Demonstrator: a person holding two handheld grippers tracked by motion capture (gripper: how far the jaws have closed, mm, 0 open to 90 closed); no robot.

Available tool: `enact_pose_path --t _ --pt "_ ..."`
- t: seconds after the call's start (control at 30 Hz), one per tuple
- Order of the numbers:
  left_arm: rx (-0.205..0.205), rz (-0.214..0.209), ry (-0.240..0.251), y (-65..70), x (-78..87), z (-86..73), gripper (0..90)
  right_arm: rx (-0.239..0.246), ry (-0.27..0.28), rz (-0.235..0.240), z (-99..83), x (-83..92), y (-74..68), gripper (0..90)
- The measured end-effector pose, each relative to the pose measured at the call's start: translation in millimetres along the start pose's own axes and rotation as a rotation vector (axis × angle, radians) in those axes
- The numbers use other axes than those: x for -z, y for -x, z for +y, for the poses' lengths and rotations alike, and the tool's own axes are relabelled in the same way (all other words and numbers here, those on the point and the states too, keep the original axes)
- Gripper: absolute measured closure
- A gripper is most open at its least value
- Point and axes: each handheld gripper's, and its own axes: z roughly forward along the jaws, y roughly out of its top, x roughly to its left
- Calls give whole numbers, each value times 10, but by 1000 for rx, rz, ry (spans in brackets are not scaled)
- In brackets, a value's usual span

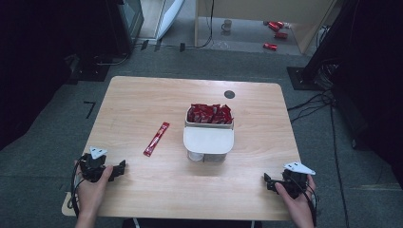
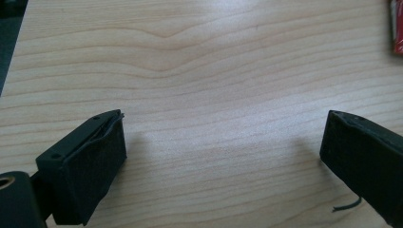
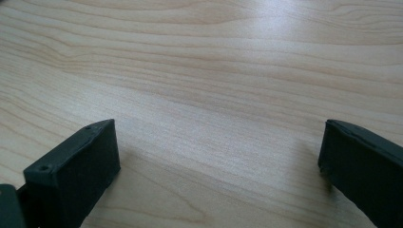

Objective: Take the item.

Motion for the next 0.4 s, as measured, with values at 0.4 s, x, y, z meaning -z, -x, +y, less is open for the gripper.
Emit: enact_pose_path --t 0.4 --pt "-9 -14 43 40 -15 -45 11 0 0 0 0 0 0 0"
